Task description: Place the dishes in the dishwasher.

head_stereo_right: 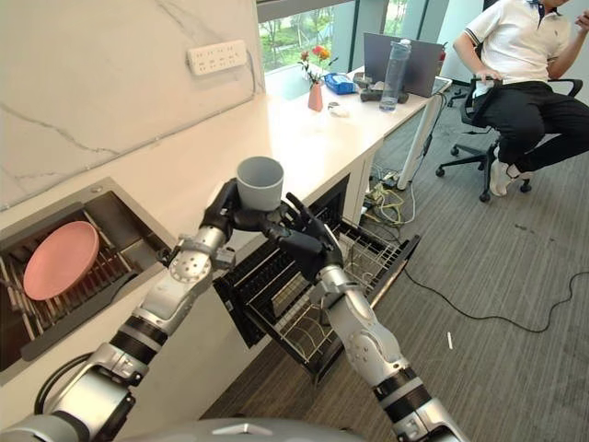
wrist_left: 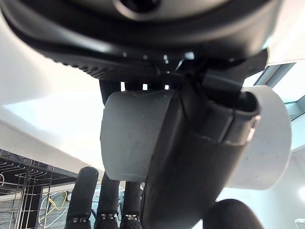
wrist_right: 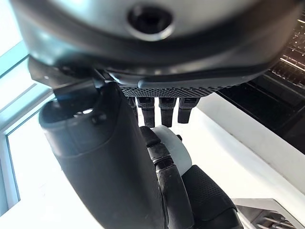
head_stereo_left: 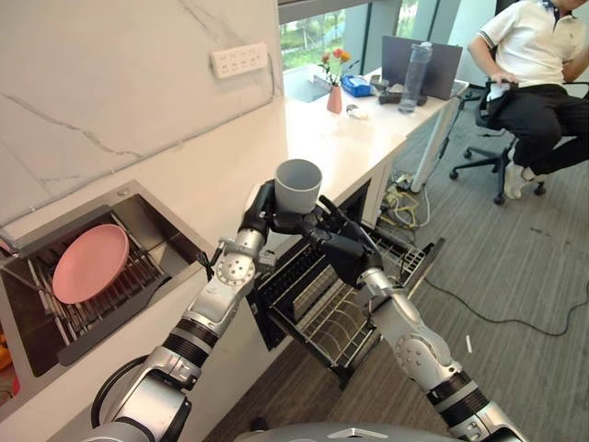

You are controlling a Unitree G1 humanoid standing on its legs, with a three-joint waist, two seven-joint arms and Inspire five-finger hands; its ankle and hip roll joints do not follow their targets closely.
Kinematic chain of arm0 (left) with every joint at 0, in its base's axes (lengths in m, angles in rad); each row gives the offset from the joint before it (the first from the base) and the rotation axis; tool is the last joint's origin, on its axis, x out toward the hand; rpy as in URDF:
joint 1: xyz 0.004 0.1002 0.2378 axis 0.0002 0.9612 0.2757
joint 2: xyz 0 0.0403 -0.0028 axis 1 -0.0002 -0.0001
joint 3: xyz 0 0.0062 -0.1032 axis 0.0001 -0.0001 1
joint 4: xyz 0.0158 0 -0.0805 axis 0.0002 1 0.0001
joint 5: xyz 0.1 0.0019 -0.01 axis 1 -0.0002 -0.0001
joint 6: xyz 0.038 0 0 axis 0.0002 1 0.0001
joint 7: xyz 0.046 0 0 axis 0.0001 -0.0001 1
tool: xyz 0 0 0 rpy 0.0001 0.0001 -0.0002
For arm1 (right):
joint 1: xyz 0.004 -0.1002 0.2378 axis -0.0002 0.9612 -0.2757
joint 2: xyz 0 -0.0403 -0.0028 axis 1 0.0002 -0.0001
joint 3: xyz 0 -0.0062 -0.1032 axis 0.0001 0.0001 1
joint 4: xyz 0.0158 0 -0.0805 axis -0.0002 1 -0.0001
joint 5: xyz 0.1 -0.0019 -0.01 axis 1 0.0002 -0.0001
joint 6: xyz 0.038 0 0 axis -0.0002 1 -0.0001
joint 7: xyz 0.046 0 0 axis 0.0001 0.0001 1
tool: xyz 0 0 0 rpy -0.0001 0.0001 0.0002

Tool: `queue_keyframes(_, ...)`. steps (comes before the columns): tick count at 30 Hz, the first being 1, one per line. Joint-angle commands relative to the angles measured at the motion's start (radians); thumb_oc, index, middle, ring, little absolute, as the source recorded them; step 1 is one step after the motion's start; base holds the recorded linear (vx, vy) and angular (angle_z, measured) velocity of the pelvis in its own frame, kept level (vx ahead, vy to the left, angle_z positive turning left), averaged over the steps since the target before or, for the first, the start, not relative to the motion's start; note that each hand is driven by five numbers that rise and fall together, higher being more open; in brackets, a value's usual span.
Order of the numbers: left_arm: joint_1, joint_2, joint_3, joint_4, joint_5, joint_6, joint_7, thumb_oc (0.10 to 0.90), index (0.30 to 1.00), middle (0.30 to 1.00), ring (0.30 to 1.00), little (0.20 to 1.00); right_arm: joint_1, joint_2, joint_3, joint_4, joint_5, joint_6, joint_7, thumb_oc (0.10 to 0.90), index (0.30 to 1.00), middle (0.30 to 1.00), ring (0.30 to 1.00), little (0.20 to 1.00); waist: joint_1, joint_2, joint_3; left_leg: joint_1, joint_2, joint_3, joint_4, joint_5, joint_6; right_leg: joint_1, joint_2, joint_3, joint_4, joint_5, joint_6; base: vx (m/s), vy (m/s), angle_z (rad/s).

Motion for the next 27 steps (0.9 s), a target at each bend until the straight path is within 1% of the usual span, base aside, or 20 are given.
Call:
queue_keyframes(1, -0.225, -0.023, -0.059, 0.079, 0.047, -0.084, -0.008, 0.4, 0.3, 0.3, 0.3, 0.3, -0.102, 0.031, -0.092, -0.172, 0.003, -0.136, 0.057, 0.8, 0.9, 0.9, 0.9, 0.9, 0.016, 0.01, -0.043, 0.063, 0.019, -0.014, 0.01, -0.138, -0.004, -0.005, -0.064, -0.039, 0.015, -0.046, 0.084, 0.0, 0.0, 0.0)
queue_keyframes(2, -0.225, -0.023, -0.059, 0.079, 0.047, -0.084, -0.008, 0.4, 0.3, 0.3, 0.3, 0.3, -0.102, 0.031, -0.092, -0.172, 0.003, -0.136, 0.057, 0.8, 0.9, 0.9, 0.9, 0.9, 0.016, 0.01, -0.043, 0.063, 0.019, -0.014, 0.01, -0.138, -0.004, -0.004, -0.064, -0.039, 0.015, -0.046, 0.084, 0.0, 0.0, 0.0)
queue_keyframes(3, -0.224, -0.018, -0.058, 0.074, 0.048, -0.087, -0.011, 0.4, 0.3, 0.3, 0.3, 0.3, -0.104, 0.001, -0.101, -0.177, -0.048, -0.129, 0.056, 0.8, 0.9, 0.9, 0.9, 0.9, 0.015, 0.008, -0.042, 0.062, 0.018, -0.014, 0.01, -0.139, -0.003, -0.004, -0.064, -0.038, 0.015, -0.045, 0.084, 0.0, 0.0, 0.0)
queue_keyframes(4, -0.224, -0.018, -0.058, 0.074, 0.048, -0.087, -0.011, 0.4, 0.3, 0.3, 0.3, 0.3, -0.104, 0.001, -0.102, -0.177, -0.048, -0.128, 0.055, 0.8, 0.9, 0.9, 0.9, 0.9, 0.015, 0.009, -0.042, 0.063, 0.018, -0.014, 0.01, -0.139, -0.003, -0.004, -0.064, -0.038, 0.015, -0.045, 0.084, 0.0, 0.0, 0.0)
queue_keyframes(5, -0.222, -0.013, -0.056, 0.07, 0.05, -0.09, -0.015, 0.4, 0.3, 0.3, 0.3, 0.3, -0.111, -0.032, -0.116, -0.177, -0.132, -0.121, 0.048, 0.8, 0.9, 0.9, 0.9, 0.9, 0.015, 0.008, -0.042, 0.063, 0.018, -0.014, 0.01, -0.14, -0.001, -0.004, -0.065, -0.039, 0.015, -0.044, 0.084, 0.0, 0.0, 0.0)
queue_keyframes(6, -0.222, -0.011, -0.055, 0.067, 0.049, -0.091, -0.016, 0.4, 0.3, 0.3, 0.3, 0.3, -0.112, -0.044, -0.125, -0.181, -0.171, -0.118, 0.044, 0.8, 0.9, 0.9, 0.9, 0.9, 0.014, 0.008, -0.042, 0.063, 0.018, -0.014, 0.01, -0.141, -0.001, -0.004, -0.066, -0.039, 0.015, -0.045, 0.085, 0.0, 0.0, 0.0)
queue_keyframes(8, -0.223, -0.011, -0.057, 0.065, 0.048, -0.094, -0.016, 0.4, 0.3, 0.3, 0.3, 0.3, -0.114, -0.048, -0.128, -0.184, -0.191, -0.117, 0.045, 0.8, 0.9, 0.9, 0.9, 0.9, 0.014, 0.008, -0.042, 0.063, 0.018, -0.013, 0.01, -0.141, 0.0, -0.004, -0.066, -0.039, 0.015, -0.045, 0.085, 0.0, 0.0, 0.0)
queue_keyframes(9, -0.22, -0.01, -0.058, 0.057, 0.046, -0.097, -0.017, 0.4, 0.3, 0.3, 0.3, 0.3, -0.128, -0.053, -0.125, -0.176, -0.237, -0.112, 0.039, 0.8, 0.9, 0.9, 0.9, 0.9, 0.014, 0.008, -0.042, 0.064, 0.018, -0.014, 0.01, -0.143, 0.001, -0.003, -0.066, -0.039, 0.015, -0.045, 0.084, 0.0, 0.0, 0.0)
queue_keyframes(11, -0.225, -0.013, -0.061, 0.055, 0.043, -0.099, -0.016, 0.4, 0.3, 0.3, 0.3, 0.3, -0.151, -0.054, -0.112, -0.171, -0.268, -0.105, 0.037, 0.8, 0.9, 0.9, 0.9, 0.9, 0.016, 0.008, -0.04, 0.064, 0.018, -0.015, 0.01, -0.143, 0.001, -0.002, -0.067, -0.039, 0.015, -0.044, 0.084, 0.0, 0.0, 0.0)
queue_keyframes(16, -0.235, -0.019, -0.067, 0.048, 0.04, -0.102, -0.016, 0.4, 0.3, 0.3, 0.3, 0.3, -0.203, -0.043, -0.074, -0.147, -0.292, -0.091, 0.045, 0.8, 0.9, 0.9, 0.9, 0.9, 0.022, 0.006, -0.038, 0.06, 0.017, -0.021, 0.01, -0.142, 0.004, -0.001, -0.066, -0.039, 0.015, -0.044, 0.081, 0.0, 0.0, 0.0)
queue_keyframes(22, -0.241, -0.024, -0.072, 0.05, 0.034, -0.1, -0.013, 0.4, 0.3, 0.3, 0.3, 0.3, -0.227, -0.034, -0.054, -0.118, -0.294, -0.083, 0.038, 0.8, 0.9, 0.9, 0.9, 0.9, 0.027, 0.004, -0.038, 0.058, 0.016, -0.025, 0.01, -0.143, 0.004, -0.001, -0.066, -0.04, 0.015, -0.044, 0.08, 0.0, 0.0, 0.0)
queue_keyframes(27, -0.251, -0.028, -0.082, 0.06, 0.032, -0.097, -0.012, 0.4, 0.3, 0.3, 0.3, 0.3, -0.258, -0.024, -0.028, -0.053, -0.321, -0.061, 0.021, 0.8, 0.9, 0.9, 0.9, 0.9, 0.035, 0.005, -0.037, 0.055, 0.014, -0.03, 0.01, -0.142, 0.004, -0.001, -0.068, -0.043, 0.015, -0.042, 0.08, 0.0, 0.0, 0.0)
